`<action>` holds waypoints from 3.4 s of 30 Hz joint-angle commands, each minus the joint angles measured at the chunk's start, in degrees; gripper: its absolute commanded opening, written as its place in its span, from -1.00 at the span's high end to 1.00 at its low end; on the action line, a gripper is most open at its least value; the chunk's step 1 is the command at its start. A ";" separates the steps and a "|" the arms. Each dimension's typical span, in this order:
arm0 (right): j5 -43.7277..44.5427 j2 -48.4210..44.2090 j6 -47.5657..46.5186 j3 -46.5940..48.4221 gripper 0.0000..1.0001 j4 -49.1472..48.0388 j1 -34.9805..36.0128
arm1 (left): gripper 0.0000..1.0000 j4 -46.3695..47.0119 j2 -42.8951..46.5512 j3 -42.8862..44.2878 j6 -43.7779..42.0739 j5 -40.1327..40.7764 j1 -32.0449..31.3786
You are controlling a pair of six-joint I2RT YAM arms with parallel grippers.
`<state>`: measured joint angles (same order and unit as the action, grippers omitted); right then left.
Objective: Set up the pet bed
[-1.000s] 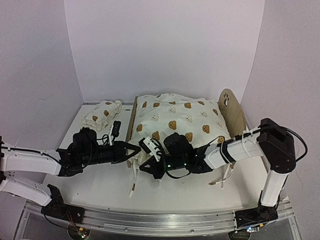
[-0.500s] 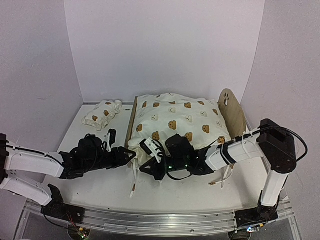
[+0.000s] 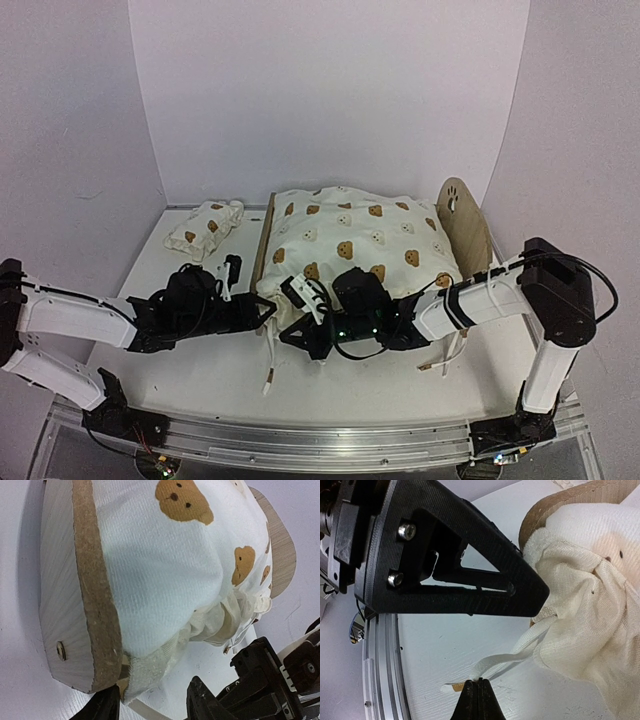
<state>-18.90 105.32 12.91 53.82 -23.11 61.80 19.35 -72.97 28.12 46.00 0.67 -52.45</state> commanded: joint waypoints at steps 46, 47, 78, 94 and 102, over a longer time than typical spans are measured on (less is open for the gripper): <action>4.35 -3.19 3.22 -1.55 1.00 -6.60 0.26 | 0.73 -2.43 3.00 -1.60 -0.32 -2.35 1.87; 4.24 -3.19 3.26 -1.53 1.00 -6.59 0.25 | 0.74 -1.90 1.59 -0.94 -0.41 -1.82 1.71; 2.64 -4.68 3.16 -2.67 1.00 -8.22 0.34 | 0.48 15.87 -10.42 -3.56 10.61 13.84 -2.13; 2.40 -4.66 3.48 -2.95 1.00 -8.64 0.46 | 0.60 17.72 -13.63 -1.23 9.68 18.30 -2.13; 4.62 -2.71 4.55 -1.45 1.00 -8.64 0.50 | 1.00 18.35 -9.85 -3.62 6.85 16.64 -2.30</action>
<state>-15.66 102.91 16.56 50.17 -28.62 61.82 34.13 -86.13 24.73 54.43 16.58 -54.98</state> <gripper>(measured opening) 0.016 0.014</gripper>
